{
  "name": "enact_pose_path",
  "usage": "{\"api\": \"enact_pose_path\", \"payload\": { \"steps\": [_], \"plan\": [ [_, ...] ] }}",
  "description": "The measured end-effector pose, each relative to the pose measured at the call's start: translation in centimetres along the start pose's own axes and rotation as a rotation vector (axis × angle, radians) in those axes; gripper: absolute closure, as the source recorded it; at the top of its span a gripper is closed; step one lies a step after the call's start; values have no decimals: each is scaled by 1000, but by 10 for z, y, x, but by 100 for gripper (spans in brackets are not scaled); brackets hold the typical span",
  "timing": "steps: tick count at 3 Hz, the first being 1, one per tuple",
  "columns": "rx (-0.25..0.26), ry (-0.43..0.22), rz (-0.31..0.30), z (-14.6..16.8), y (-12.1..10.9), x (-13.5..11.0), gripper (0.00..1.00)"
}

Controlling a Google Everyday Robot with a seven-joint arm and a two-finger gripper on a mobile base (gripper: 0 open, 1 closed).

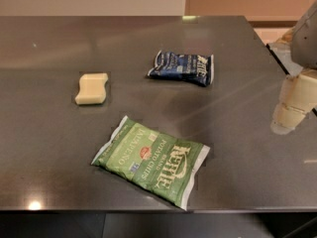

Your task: Move blue chip bag near sponge

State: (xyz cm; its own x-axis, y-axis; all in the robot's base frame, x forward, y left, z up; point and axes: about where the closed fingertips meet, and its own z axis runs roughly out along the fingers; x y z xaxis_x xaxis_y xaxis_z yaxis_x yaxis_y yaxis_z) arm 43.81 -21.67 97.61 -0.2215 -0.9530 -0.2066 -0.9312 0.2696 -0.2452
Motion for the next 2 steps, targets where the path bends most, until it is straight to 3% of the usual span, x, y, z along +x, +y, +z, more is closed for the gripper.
{"api": "enact_pose_path", "payload": {
  "steps": [2],
  "plan": [
    [-1, -12, 12, 8, -13, -10, 0]
  ]
}}
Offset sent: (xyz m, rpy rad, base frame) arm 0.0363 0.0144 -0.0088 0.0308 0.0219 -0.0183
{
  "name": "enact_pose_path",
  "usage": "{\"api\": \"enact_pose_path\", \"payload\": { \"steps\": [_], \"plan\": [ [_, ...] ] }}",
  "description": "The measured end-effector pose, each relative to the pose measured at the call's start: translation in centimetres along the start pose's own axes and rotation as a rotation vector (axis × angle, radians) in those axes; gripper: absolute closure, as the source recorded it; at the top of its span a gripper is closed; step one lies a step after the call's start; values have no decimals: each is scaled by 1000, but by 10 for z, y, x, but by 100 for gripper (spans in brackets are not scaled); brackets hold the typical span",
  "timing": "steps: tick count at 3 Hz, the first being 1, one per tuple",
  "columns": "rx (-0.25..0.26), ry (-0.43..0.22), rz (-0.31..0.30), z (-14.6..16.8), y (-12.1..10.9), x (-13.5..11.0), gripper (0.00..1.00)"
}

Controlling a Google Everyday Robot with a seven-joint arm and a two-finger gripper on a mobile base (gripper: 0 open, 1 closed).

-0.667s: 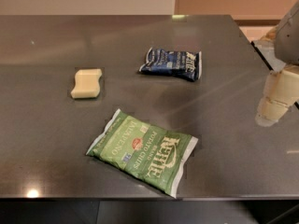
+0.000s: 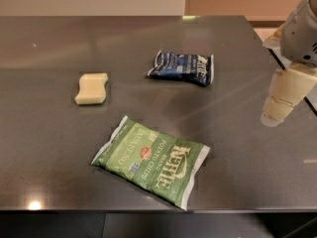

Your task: Move blue chip bag near sponge

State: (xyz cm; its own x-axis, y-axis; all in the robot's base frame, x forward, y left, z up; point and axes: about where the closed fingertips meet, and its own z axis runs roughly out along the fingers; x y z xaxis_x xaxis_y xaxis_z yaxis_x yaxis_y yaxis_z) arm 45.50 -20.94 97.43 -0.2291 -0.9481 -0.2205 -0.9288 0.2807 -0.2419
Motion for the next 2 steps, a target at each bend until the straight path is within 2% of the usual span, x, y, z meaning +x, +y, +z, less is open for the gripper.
{"api": "enact_pose_path", "payload": {
  "steps": [2],
  "plan": [
    [-19, -71, 0, 38, -58, -39, 0]
  ]
}}
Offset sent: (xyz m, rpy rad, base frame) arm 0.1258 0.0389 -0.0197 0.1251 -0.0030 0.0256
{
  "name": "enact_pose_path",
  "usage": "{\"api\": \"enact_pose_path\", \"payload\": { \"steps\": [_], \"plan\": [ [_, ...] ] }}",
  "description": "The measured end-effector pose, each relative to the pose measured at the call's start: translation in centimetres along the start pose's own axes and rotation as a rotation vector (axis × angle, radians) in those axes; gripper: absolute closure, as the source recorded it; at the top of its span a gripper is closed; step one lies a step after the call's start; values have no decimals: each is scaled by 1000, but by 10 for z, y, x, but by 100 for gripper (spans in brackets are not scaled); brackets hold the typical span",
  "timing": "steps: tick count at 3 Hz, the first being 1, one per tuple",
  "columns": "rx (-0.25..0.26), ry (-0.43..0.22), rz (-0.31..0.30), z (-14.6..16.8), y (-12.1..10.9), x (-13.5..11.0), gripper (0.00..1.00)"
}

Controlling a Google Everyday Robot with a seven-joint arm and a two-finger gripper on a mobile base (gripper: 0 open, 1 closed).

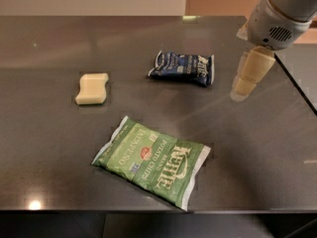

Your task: Move blue chip bag near sponge

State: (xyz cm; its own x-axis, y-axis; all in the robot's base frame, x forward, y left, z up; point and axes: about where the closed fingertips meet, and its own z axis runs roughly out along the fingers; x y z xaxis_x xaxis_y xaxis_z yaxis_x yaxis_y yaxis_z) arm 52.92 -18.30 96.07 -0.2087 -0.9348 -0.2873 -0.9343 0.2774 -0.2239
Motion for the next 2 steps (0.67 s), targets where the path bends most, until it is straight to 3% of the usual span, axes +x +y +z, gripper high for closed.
{"api": "enact_pose_path", "payload": {
  "steps": [2],
  "plan": [
    [11, -112, 63, 48, -75, -30, 0]
  ]
}}
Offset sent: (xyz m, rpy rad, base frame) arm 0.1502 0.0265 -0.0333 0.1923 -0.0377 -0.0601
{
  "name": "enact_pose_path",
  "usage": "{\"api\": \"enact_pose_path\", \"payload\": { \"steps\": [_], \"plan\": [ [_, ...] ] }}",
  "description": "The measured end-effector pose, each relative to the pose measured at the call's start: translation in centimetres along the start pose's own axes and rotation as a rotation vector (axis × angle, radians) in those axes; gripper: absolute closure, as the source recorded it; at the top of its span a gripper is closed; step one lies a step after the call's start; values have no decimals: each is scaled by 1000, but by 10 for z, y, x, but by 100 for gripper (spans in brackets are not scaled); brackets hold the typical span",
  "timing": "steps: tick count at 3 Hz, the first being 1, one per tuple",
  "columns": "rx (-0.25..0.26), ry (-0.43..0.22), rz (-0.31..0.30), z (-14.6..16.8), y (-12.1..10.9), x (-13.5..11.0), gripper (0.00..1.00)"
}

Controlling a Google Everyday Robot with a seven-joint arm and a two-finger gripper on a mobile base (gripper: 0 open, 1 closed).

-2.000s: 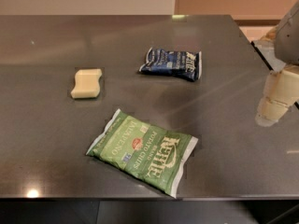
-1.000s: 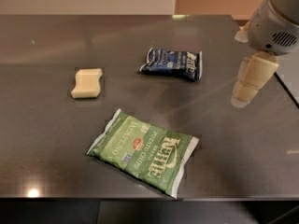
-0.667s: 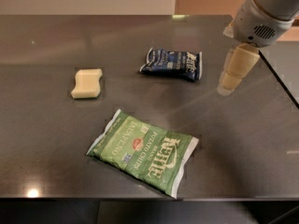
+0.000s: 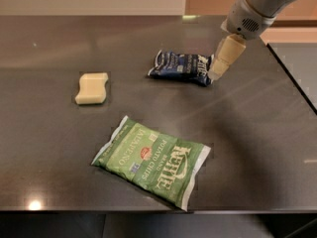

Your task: Move blue chip bag near sponge

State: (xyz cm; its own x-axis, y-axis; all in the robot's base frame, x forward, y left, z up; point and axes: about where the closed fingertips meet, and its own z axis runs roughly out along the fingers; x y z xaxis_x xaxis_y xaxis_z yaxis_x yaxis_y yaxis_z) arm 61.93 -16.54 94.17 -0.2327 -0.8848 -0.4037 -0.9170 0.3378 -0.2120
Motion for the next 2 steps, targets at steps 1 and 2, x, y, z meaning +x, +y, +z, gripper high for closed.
{"api": "enact_pose_path", "payload": {
  "steps": [1, 2],
  "plan": [
    [-2, -31, 12, 29, -25, -12, 0],
    [-10, -45, 11, 63, -45, -22, 0]
  ]
}}
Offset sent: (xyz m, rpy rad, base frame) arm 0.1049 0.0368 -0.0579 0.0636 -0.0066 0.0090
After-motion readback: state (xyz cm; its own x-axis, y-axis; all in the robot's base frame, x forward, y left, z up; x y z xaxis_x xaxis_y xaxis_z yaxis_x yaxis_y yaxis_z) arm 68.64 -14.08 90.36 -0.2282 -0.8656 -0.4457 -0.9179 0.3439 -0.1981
